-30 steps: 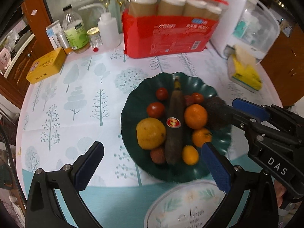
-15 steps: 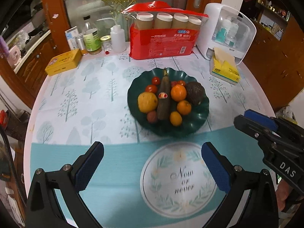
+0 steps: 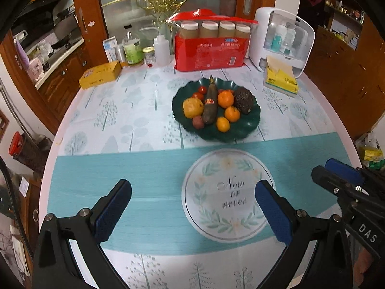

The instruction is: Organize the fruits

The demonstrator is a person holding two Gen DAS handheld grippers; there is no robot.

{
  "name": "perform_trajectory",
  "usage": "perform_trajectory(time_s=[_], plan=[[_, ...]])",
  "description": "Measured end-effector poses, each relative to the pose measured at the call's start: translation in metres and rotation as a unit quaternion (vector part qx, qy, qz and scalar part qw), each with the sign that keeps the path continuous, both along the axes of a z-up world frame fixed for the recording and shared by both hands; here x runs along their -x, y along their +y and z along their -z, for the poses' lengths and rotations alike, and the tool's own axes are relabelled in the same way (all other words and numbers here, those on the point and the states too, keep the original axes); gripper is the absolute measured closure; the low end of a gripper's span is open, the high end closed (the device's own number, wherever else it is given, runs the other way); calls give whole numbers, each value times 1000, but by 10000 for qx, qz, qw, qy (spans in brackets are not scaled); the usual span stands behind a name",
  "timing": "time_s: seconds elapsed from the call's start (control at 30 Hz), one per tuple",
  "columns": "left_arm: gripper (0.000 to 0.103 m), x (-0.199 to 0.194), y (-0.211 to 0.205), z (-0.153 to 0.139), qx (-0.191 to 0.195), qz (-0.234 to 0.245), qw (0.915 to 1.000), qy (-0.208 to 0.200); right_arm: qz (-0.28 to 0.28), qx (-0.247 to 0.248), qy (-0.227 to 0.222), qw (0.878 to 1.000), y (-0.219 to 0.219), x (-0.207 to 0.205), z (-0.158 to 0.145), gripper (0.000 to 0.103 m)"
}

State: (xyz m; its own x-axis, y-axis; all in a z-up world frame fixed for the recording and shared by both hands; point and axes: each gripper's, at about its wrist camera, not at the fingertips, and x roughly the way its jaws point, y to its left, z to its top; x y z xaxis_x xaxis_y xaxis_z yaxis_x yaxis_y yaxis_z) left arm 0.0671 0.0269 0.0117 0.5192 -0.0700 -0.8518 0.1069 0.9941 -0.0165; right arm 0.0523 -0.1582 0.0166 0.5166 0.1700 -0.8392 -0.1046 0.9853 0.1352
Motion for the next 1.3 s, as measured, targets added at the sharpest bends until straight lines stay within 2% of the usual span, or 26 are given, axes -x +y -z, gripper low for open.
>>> perform_trajectory(time_s=[0.13, 0.43, 0.77, 1.3], plan=[[1, 7, 0, 3, 69, -78, 9999, 135, 100, 72, -32, 9999, -3, 11, -5, 68], [1, 13, -5, 3, 121, -183, 9995, 219, -158, 294, -111, 9994, 9, 26, -10, 66], [1, 21, -7, 0, 123, -206, 9995, 191, -5, 129, 95, 9999, -3, 25, -5, 66], [1, 26, -11, -2, 135, -236, 9995, 180, -151, 158, 63, 9997, 0, 29, -6, 66]])
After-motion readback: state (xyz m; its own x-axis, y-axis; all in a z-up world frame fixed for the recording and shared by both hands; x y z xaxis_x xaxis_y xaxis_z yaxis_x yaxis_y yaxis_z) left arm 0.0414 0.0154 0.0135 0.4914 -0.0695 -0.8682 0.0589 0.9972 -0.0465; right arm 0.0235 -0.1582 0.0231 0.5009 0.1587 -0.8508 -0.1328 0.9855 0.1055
